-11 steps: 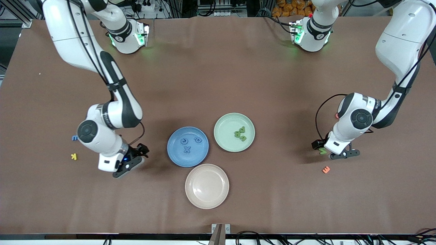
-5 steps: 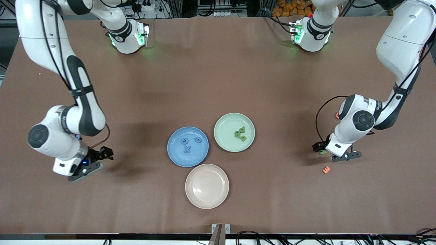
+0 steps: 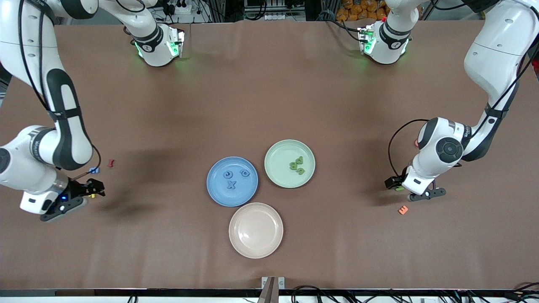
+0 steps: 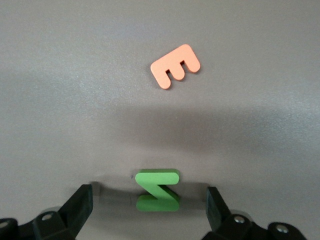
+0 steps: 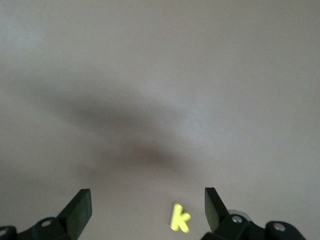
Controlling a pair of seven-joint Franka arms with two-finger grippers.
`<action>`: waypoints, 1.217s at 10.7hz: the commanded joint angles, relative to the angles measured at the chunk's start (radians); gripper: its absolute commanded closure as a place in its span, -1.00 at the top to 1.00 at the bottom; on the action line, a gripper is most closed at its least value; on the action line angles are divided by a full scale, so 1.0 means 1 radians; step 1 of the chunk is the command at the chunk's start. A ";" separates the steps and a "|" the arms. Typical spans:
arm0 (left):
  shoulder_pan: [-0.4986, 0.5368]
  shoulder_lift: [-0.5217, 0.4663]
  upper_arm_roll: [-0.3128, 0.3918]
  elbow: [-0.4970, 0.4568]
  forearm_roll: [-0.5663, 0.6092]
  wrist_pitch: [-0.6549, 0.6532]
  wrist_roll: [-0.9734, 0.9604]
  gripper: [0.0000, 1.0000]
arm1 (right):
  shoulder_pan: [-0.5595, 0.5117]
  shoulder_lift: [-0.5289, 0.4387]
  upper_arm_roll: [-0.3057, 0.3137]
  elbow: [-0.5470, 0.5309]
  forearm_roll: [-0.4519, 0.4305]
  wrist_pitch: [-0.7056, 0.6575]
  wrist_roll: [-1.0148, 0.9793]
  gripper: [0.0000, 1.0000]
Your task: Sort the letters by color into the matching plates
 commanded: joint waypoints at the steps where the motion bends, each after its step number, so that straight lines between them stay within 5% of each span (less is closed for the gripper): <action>1: -0.002 0.014 -0.005 0.012 -0.020 0.001 0.001 0.57 | -0.057 -0.040 0.014 -0.022 0.056 0.011 -0.005 1.00; 2: 0.004 0.014 -0.005 0.012 -0.022 0.001 0.002 -0.98 | -0.074 -0.043 0.014 -0.027 0.128 0.005 -0.004 1.00; 5: -0.002 0.014 -0.005 0.014 -0.023 0.001 -0.005 -1.00 | -0.101 -0.057 -0.003 -0.064 0.268 -0.004 0.079 1.00; 9: 0.000 -0.003 -0.034 0.016 -0.054 0.001 -0.015 -1.00 | -0.114 -0.077 -0.006 -0.122 0.271 -0.012 0.408 1.00; 13: -0.003 -0.023 -0.133 0.016 -0.086 -0.019 -0.145 -1.00 | -0.089 -0.077 -0.041 -0.148 0.193 -0.095 0.993 1.00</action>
